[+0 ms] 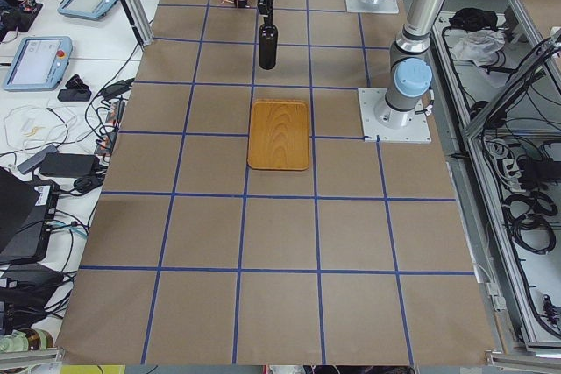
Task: Take wine from basket and place on tray
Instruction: 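Carry the bottle with the left gripper and lay it on the wooden tray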
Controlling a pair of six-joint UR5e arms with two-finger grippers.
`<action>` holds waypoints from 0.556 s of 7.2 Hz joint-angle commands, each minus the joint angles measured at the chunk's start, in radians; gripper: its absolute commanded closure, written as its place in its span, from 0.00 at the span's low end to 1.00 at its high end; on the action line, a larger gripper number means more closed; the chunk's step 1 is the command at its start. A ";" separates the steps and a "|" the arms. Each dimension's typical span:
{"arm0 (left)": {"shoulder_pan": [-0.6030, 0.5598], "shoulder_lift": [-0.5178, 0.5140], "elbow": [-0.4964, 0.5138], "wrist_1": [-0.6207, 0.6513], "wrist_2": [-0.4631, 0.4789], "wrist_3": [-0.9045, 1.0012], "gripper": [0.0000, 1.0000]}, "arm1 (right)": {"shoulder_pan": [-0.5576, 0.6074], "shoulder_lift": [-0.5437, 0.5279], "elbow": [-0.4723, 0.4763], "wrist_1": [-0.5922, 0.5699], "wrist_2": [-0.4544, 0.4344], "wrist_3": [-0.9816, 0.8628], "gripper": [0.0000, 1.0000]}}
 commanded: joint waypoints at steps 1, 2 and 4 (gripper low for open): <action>0.179 0.034 -0.006 -0.013 0.004 0.183 1.00 | 0.000 0.000 0.002 0.001 0.000 0.001 0.00; 0.253 0.043 -0.019 -0.013 0.002 0.221 1.00 | 0.000 0.000 0.009 -0.003 0.000 0.003 0.00; 0.358 0.062 -0.108 0.009 0.001 0.313 1.00 | 0.000 -0.003 0.011 -0.004 0.000 0.003 0.00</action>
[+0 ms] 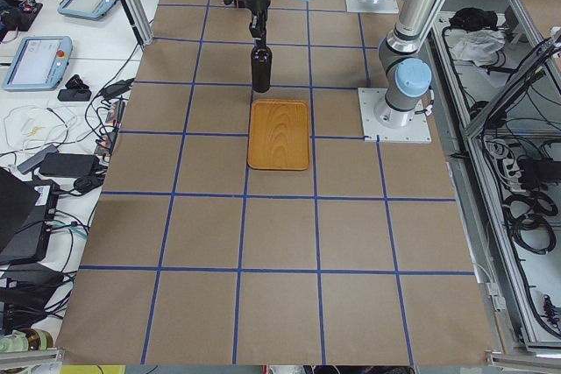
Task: Take wine from basket and place on tray
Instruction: 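Carry the bottle with the left gripper and lay it on the wooden tray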
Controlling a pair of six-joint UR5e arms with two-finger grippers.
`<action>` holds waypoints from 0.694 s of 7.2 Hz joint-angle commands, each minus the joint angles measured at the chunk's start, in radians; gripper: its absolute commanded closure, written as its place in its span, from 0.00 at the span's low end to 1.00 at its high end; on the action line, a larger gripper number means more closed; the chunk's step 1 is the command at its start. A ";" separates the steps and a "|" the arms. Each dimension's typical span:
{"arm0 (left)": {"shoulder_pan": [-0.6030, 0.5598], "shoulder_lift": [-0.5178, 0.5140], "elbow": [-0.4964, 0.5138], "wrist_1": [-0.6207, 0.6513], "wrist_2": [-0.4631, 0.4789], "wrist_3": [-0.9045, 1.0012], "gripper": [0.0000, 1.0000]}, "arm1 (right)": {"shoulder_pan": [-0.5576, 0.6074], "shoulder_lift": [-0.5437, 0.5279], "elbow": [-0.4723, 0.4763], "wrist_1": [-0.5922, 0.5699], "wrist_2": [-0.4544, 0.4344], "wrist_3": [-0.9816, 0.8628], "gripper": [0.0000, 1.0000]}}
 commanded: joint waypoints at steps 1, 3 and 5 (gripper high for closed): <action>0.115 0.016 -0.071 0.019 0.000 0.098 1.00 | 0.000 -0.003 0.003 -0.001 0.000 0.000 0.00; 0.178 0.006 -0.086 0.020 0.026 0.190 1.00 | 0.000 -0.003 0.003 -0.001 0.000 0.000 0.00; 0.184 -0.010 -0.091 0.033 0.028 0.192 1.00 | 0.000 -0.003 0.003 -0.001 0.000 0.000 0.00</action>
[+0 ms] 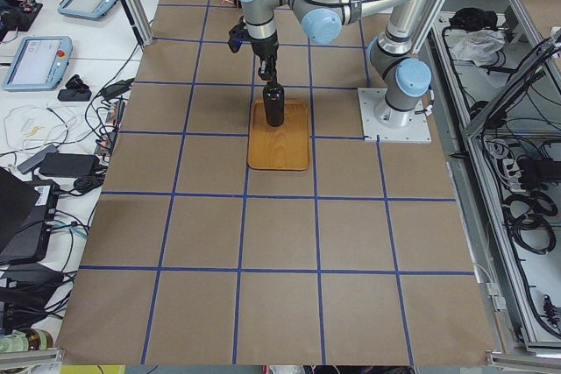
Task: Take wine from basket and place on tray
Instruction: 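Carry the bottle with the left gripper and lay it on the wooden tray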
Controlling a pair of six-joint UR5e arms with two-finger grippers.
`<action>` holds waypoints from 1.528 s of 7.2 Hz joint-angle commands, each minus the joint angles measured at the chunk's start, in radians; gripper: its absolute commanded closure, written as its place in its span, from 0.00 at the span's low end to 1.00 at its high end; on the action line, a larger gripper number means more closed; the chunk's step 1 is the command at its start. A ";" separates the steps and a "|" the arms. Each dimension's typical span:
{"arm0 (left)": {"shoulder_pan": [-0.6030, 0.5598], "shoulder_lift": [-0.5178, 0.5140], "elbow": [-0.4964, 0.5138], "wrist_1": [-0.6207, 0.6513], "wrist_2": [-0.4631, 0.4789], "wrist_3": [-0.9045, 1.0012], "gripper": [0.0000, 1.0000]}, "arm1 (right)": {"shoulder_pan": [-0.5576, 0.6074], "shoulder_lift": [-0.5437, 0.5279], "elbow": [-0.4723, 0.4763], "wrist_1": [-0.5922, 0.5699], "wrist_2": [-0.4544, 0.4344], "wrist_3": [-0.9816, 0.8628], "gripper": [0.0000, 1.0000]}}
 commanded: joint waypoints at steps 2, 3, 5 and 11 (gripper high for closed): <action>0.010 -0.026 -0.004 0.012 0.002 0.009 1.00 | 0.000 0.000 0.000 0.000 0.000 0.002 0.00; 0.010 -0.035 -0.004 0.012 0.002 0.009 1.00 | 0.000 0.000 0.000 0.002 0.000 0.002 0.00; 0.024 -0.054 -0.004 0.018 0.011 0.007 1.00 | 0.000 0.000 0.000 0.002 0.000 0.003 0.00; 0.010 0.009 0.022 -0.003 0.005 -0.158 0.00 | 0.000 0.000 0.000 0.002 0.000 0.005 0.00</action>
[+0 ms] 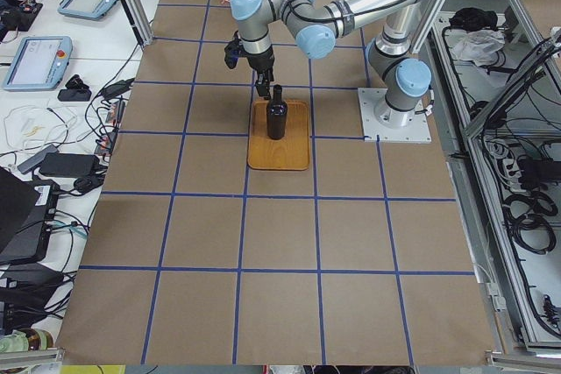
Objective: Take wine from basket and place on tray
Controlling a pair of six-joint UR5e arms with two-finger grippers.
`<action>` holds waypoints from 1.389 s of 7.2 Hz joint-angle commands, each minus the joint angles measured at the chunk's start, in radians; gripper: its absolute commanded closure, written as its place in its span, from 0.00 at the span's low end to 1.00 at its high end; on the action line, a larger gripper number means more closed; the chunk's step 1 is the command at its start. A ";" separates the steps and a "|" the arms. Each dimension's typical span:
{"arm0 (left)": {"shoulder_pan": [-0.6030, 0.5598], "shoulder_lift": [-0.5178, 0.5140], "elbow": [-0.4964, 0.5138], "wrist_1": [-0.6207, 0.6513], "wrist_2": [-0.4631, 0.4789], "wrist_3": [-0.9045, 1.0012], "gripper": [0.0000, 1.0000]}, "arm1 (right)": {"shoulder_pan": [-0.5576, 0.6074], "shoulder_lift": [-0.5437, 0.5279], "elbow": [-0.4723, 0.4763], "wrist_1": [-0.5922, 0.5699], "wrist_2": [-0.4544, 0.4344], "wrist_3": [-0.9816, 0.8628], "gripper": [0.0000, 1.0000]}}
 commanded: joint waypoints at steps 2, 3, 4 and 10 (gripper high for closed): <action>-0.011 0.110 0.077 -0.070 -0.019 -0.150 0.00 | 0.000 0.000 0.000 0.001 0.000 0.001 0.00; -0.064 0.126 0.114 -0.072 -0.024 -0.222 0.00 | 0.000 0.000 0.000 0.001 0.002 0.001 0.00; -0.169 0.135 0.128 -0.071 -0.024 -0.329 0.00 | 0.002 -0.001 0.000 0.001 0.008 0.002 0.00; -0.374 0.132 0.110 -0.058 -0.141 -0.427 0.00 | 0.000 -0.001 0.000 0.001 0.011 0.002 0.00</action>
